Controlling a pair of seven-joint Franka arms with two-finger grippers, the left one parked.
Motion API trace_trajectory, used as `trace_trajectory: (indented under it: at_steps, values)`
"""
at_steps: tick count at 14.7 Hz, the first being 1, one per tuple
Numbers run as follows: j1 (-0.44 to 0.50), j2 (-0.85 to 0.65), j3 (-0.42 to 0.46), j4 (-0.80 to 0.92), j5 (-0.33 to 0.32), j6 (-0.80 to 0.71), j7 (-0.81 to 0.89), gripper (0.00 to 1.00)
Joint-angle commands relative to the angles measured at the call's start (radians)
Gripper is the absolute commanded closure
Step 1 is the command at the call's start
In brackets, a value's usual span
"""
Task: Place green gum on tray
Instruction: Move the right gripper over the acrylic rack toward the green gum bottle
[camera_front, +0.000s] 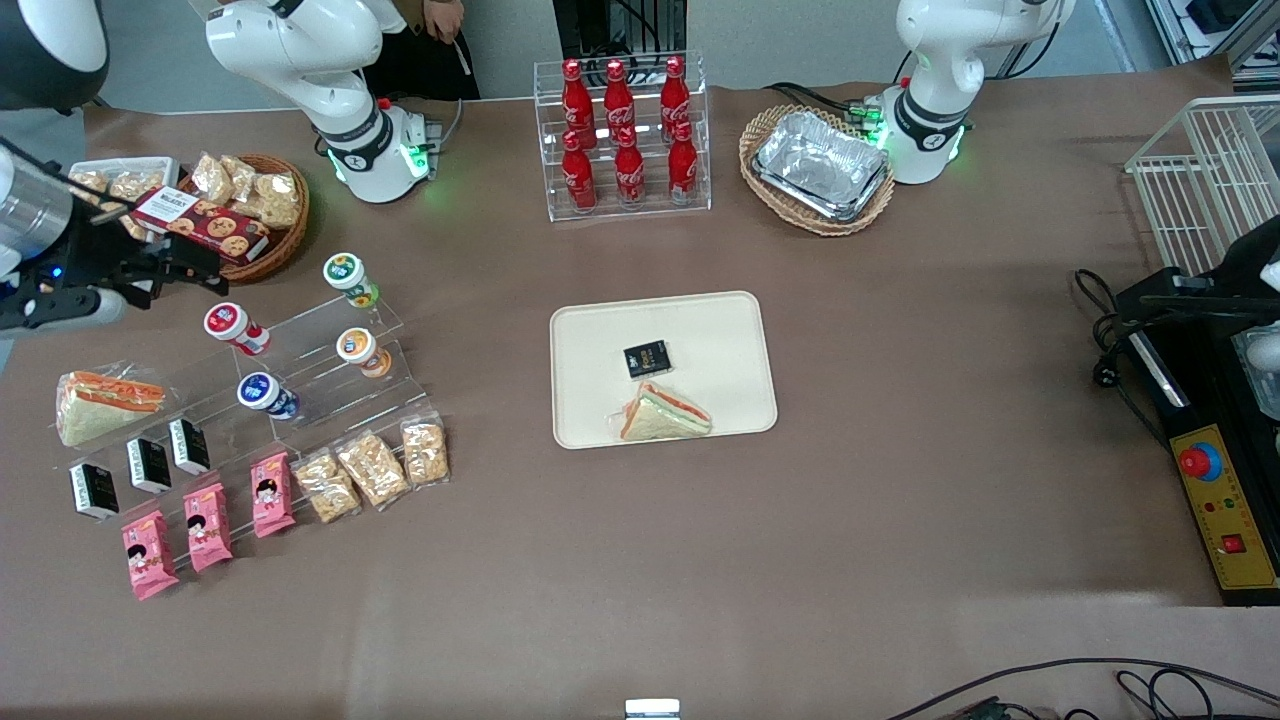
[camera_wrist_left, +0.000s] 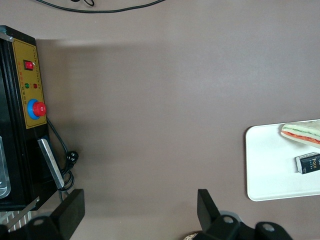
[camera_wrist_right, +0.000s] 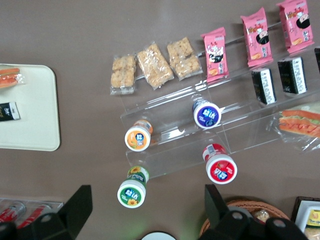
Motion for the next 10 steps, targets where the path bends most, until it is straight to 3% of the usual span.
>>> trace_trajectory:
  at_steps: [1,10]
  values:
    - [0.008,-0.205,0.01,-0.295,-0.013,0.159,0.061,0.0]
    - [0.031,-0.325,0.064,-0.545,-0.013,0.289,0.158,0.0]
